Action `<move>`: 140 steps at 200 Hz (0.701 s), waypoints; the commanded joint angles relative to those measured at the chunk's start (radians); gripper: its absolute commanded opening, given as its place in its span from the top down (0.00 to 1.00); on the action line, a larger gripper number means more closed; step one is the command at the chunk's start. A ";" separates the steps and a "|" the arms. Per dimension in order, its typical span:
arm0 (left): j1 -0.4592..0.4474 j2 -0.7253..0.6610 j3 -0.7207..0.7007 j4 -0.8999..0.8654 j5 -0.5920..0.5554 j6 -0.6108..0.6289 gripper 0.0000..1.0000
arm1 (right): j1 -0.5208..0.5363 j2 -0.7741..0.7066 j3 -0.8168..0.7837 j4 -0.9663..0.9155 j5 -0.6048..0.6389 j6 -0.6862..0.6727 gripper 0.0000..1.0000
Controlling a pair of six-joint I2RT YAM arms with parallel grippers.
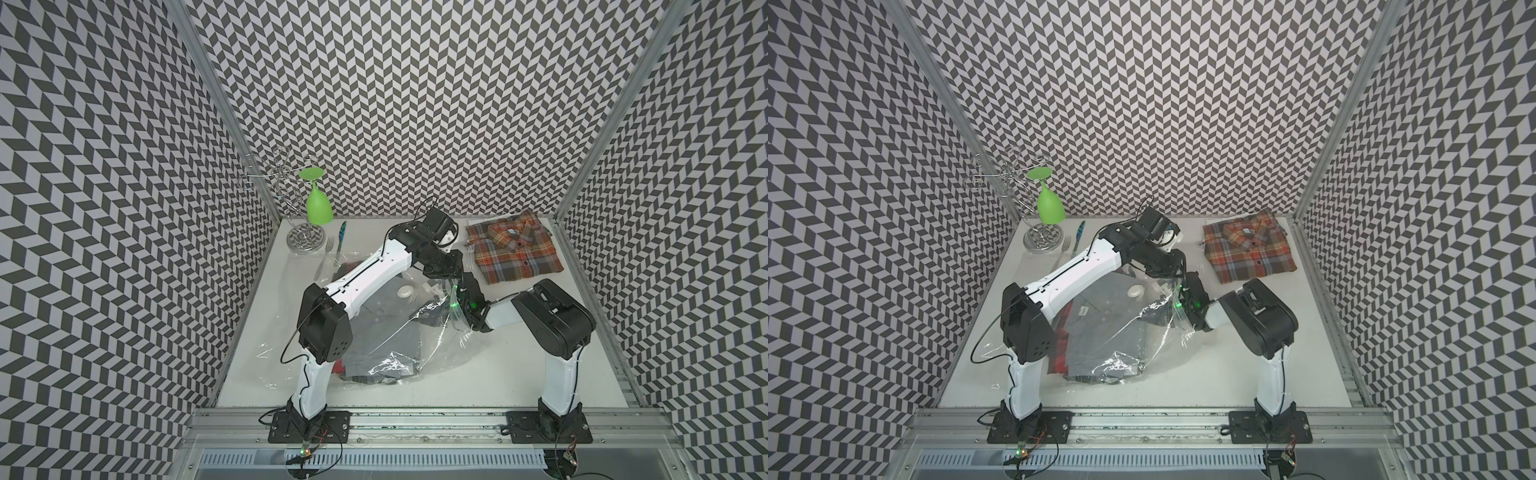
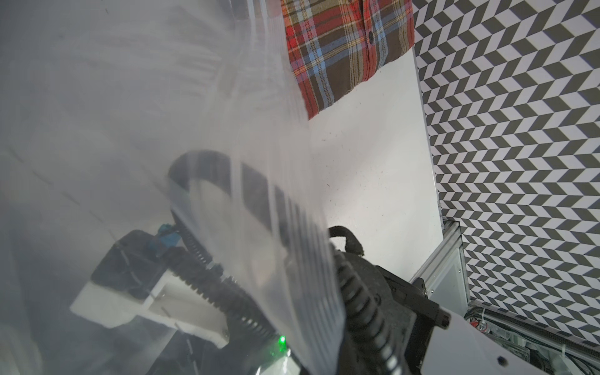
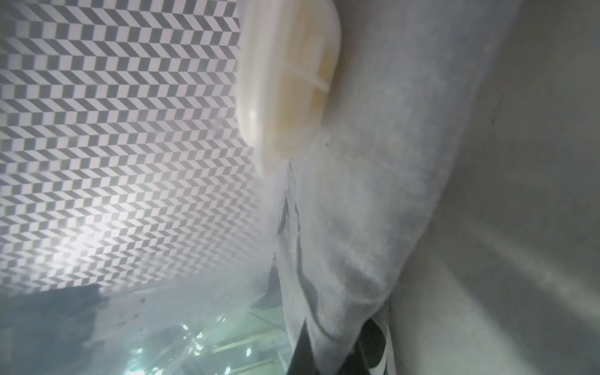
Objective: Take the shirt out of the vacuum bag
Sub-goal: Take out the shirt from the vacuum bag.
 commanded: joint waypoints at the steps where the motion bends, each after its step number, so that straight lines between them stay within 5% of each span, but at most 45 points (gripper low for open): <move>1: 0.006 -0.023 -0.039 -0.001 0.001 0.012 1.00 | -0.042 -0.096 0.005 0.042 -0.075 0.012 1.00; 140: 0.049 -0.058 -0.147 0.035 -0.007 0.023 1.00 | -0.181 -0.200 -0.009 -0.252 -0.121 -0.127 1.00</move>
